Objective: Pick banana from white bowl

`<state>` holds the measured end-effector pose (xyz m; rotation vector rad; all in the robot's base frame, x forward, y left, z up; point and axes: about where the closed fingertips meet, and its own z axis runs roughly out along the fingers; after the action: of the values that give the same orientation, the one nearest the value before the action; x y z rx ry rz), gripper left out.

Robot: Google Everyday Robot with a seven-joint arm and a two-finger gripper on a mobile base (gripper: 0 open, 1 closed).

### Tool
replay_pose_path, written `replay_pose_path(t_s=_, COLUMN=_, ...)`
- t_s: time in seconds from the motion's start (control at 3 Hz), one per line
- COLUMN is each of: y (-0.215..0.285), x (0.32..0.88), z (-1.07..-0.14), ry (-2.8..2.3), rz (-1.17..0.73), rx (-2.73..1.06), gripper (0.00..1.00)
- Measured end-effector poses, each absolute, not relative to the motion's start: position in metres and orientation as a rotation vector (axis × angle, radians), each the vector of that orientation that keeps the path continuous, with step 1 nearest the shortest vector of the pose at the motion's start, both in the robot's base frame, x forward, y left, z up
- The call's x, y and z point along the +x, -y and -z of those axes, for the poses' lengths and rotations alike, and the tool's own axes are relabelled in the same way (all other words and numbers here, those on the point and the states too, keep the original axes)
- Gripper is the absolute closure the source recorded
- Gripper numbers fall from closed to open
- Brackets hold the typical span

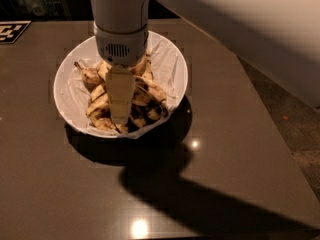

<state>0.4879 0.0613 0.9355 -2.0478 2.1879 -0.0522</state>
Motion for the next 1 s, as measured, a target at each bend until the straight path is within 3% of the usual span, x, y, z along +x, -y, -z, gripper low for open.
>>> replay_pose_path(t_s=0.33, y=-0.067, x=0.493, z=-0.93, ry=-2.181, rz=0.03, rx=-2.072, gripper=0.09)
replay_pose_path(t_s=1.0, y=-0.064, x=0.507, z=-0.93, ry=-2.163, rz=0.042, rx=-2.051, gripper=0.5)
